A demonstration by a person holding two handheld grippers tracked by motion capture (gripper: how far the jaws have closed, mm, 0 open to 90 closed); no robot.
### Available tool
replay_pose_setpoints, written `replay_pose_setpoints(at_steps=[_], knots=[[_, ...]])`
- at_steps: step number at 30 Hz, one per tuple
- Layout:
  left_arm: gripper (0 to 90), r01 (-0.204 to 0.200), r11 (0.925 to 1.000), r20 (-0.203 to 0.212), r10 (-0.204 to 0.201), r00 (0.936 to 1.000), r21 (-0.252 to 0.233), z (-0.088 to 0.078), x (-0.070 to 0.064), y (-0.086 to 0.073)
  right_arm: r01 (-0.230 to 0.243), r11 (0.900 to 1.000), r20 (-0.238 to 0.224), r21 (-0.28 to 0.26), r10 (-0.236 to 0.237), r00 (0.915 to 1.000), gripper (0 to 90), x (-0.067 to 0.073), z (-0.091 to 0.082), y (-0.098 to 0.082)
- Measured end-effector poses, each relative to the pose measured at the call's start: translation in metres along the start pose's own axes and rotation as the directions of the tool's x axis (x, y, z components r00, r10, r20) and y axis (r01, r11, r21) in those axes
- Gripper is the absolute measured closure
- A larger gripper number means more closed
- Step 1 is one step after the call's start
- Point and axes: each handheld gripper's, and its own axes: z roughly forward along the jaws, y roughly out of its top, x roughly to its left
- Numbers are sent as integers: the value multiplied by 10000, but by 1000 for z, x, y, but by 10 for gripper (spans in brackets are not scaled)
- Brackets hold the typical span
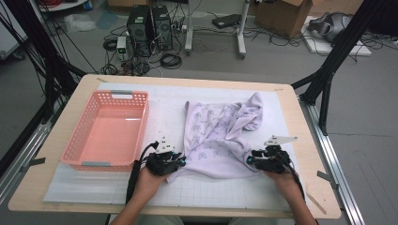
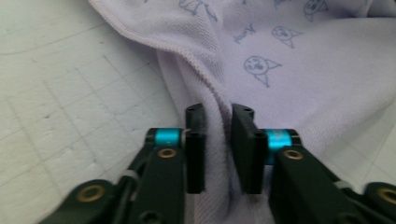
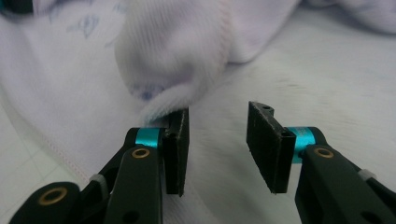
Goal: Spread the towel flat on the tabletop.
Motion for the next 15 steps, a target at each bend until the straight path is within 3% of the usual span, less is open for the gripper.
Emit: replay_pose_setpoints(at_steps=[1,4,5,7,10,13,15], knots=[[842,99,9999,-176,-99,9998,-40,-4,2,-1,282,9995,220,-121,-280,9994,652,5,1,0],[844,467,9982,-122,-472,9988,-371,-16,6,-4,640,9979,17,-84,-640,9979,871,11,0,0],[844,447,9980,-129,-453,9989,-437,-19,6,-4,840,9965,69,-53,-839,9964,892,14,0,0],[845,381,9982,-129,-387,9992,-470,-20,4,-4,1028,9947,326,86,-1031,9941,893,17,-4,-1],[841,507,9976,-201,-517,9985,-469,-20,5,-7,896,9956,805,282,-916,9925,895,9,-13,-9],[834,717,9964,-276,-730,9970,-450,-21,9,-11,366,9990,1253,239,-393,9913,895,-4,-29,-21],[823,843,9955,-224,-853,9961,-423,-19,10,-12,-108,9998,1216,-177,128,9925,884,-13,-40,-27]])
